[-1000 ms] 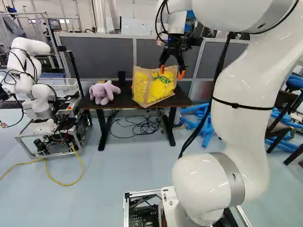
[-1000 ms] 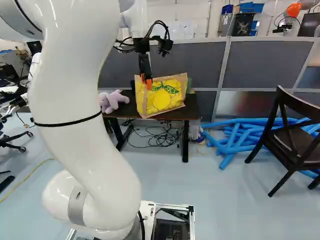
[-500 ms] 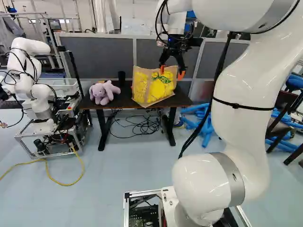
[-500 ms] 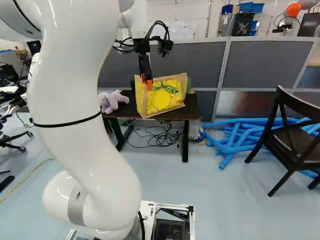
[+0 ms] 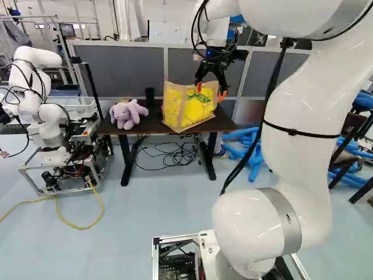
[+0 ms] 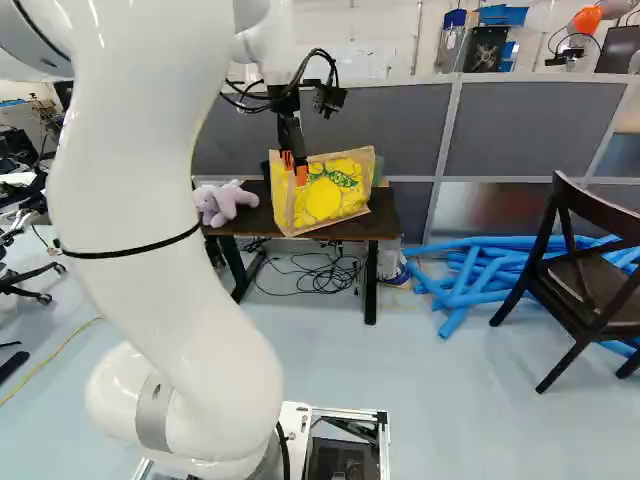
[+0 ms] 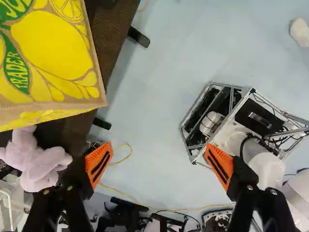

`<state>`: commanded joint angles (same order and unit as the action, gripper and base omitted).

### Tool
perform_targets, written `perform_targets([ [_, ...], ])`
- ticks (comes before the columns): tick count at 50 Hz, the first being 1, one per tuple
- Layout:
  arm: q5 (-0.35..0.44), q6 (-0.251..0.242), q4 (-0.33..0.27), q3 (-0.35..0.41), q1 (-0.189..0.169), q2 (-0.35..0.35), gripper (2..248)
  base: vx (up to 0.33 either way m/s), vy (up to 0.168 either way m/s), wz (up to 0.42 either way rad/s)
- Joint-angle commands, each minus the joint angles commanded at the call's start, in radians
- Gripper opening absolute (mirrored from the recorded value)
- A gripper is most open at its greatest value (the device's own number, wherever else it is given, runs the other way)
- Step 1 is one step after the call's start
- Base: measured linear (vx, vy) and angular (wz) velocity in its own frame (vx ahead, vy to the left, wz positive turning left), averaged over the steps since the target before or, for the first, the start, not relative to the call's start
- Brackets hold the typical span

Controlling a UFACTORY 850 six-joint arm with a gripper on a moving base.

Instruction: Pick up the bag on the ground and place it on the table

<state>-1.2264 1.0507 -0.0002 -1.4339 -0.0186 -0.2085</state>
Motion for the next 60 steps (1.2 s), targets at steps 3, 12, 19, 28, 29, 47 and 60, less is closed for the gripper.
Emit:
perform_targets([
  [3,0.017,-0.008,0.0,0.011,0.0,0.004,247,0.0,0.0,0.0],
  [12,0.072,-0.036,0.0,0.046,0.001,0.017,247,0.0,0.0,0.0],
  [19,0.122,-0.061,0.0,0.078,0.001,0.028,247,0.0,0.0,0.0],
  [28,0.195,-0.098,0.0,0.125,0.002,0.045,247,0.0,0.0,0.0],
  [29,0.204,-0.102,0.0,0.131,0.002,0.047,247,0.0,0.0,0.0],
  [47,0.377,-0.189,0.0,0.242,0.003,0.088,247,0.0,0.0,0.0],
  [60,0.524,-0.262,0.0,0.336,0.005,0.122,247,0.0,0.0,0.0],
])
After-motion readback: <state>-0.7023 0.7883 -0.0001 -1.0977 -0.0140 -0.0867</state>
